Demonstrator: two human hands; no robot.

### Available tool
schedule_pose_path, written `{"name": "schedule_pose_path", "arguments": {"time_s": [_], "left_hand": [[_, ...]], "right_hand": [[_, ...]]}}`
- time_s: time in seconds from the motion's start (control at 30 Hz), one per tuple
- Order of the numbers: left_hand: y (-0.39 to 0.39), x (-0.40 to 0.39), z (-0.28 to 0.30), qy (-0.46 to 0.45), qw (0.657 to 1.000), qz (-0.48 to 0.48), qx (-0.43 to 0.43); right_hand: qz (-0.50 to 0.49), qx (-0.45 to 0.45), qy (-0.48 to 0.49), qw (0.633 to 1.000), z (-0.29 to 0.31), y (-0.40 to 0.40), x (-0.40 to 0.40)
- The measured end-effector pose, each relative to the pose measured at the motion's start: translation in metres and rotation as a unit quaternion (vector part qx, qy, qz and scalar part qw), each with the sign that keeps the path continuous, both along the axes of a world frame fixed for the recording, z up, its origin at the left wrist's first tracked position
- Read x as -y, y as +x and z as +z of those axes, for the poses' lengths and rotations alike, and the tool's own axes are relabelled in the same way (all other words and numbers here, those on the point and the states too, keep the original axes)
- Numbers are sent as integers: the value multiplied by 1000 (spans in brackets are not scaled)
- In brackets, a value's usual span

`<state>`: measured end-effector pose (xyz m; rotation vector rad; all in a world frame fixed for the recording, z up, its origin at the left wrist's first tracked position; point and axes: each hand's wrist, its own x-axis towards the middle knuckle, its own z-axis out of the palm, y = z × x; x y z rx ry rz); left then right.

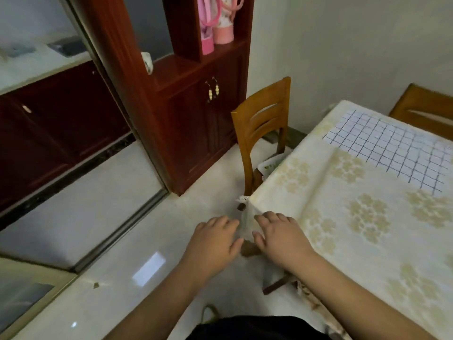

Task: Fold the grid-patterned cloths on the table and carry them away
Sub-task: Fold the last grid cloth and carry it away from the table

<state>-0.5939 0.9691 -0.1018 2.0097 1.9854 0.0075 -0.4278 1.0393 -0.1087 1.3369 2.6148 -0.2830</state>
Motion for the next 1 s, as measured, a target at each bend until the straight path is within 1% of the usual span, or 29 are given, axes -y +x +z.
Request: {"name": "schedule_pose_path", "arguments": {"time_s": [0.1,0.2,0.4,0.6,0.87,1.0], "left_hand": [[-24,-30,2,5,999,-42,-9],[-26,-63,3,24,996,-89,-8],[3,-133,2,52,982,-184,-1],[30,-199,5,44,962,-267,-43],[67,-284,8,56,951,-302,-27],[87,-332,13,74,939,-336,-13]], "right_hand": [[-53,-3,14,999,5,-6,-14],[-110,4,17,994,5,-1,-26],[-213,-14,32,976,2,25,-55],[-295,-33,24,955,-12,62,-93],[-347,-40,38,936,-7,87,-149],[-375,-38,53,925,-1,98,-181]]}}
